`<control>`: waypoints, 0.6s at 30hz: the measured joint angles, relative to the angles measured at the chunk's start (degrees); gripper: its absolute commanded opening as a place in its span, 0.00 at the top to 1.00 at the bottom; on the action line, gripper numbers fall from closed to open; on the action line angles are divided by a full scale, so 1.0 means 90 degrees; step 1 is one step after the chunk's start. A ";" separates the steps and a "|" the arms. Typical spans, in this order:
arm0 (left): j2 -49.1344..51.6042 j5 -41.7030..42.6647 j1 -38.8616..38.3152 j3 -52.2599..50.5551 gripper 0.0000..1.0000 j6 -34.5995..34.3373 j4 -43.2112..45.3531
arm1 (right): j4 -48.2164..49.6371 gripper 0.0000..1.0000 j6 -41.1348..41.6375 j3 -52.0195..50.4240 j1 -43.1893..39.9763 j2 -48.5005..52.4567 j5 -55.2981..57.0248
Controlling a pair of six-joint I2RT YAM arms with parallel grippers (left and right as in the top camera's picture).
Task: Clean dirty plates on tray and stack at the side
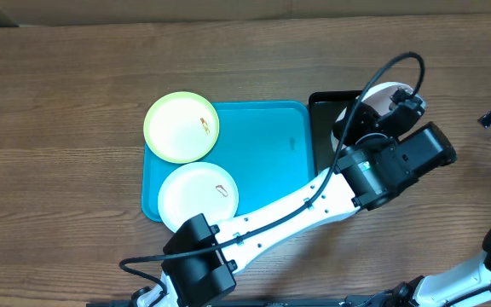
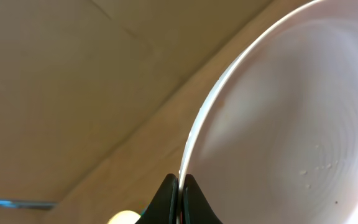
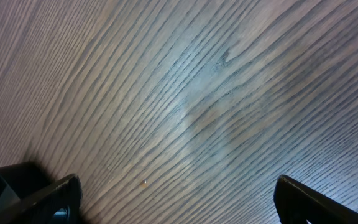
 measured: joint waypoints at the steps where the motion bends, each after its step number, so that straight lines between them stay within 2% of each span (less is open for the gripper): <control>1: 0.0000 -0.0104 -0.0017 0.0000 0.96 0.0078 0.0029 | -0.0002 0.00 0.0000 0.0000 0.0000 0.0000 0.0000; 9: 0.0000 -0.0804 -0.0136 0.0000 0.96 0.0364 0.0236 | 0.0000 0.00 0.0000 0.0000 0.0000 0.0000 0.0000; 18: 0.0000 -0.0899 -0.0175 0.0000 0.96 0.0335 0.0488 | -0.0002 0.00 0.0000 0.0000 0.0000 0.0000 0.0000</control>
